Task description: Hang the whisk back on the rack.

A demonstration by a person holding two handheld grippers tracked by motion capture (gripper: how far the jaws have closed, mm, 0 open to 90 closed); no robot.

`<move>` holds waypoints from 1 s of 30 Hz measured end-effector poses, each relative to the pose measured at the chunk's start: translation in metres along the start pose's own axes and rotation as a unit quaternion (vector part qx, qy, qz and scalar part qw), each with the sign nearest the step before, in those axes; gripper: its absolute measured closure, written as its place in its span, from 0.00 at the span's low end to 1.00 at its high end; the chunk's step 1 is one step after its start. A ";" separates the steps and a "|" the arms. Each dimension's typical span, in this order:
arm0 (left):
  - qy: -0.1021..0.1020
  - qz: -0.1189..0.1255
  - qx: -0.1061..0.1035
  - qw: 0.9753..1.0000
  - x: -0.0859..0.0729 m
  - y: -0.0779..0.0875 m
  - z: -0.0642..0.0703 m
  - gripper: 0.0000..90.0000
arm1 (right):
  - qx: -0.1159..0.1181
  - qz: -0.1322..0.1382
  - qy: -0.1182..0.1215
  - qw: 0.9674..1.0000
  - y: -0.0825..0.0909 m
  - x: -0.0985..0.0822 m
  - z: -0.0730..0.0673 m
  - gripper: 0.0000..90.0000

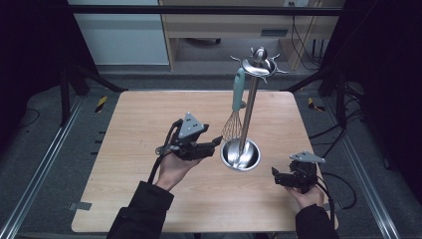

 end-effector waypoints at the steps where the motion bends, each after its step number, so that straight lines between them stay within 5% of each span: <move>1: -0.003 -0.006 0.001 1.000 -0.006 0.001 -0.001 0.44 | -0.001 0.000 0.000 1.000 0.000 0.000 0.000 0.11; 17: 0.035 -0.041 0.026 0.998 -0.067 0.030 -0.028 0.41 | -0.006 -0.005 -0.005 1.000 -0.001 -0.003 0.001 0.10; 30: 0.069 -0.085 0.067 0.992 -0.133 0.060 -0.056 0.40 | -0.017 -0.013 -0.003 1.000 -0.003 -0.005 0.001 0.09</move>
Point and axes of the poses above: each handheld gripper's, and its own axes: y roughly backward along the jaws, x roughly out of its top, z roughly to its right, the point moved 4 cm from there along -y, roughly forward along the jaws, and after that the axes turned 7 degrees about -y, right-handed, at the moved point
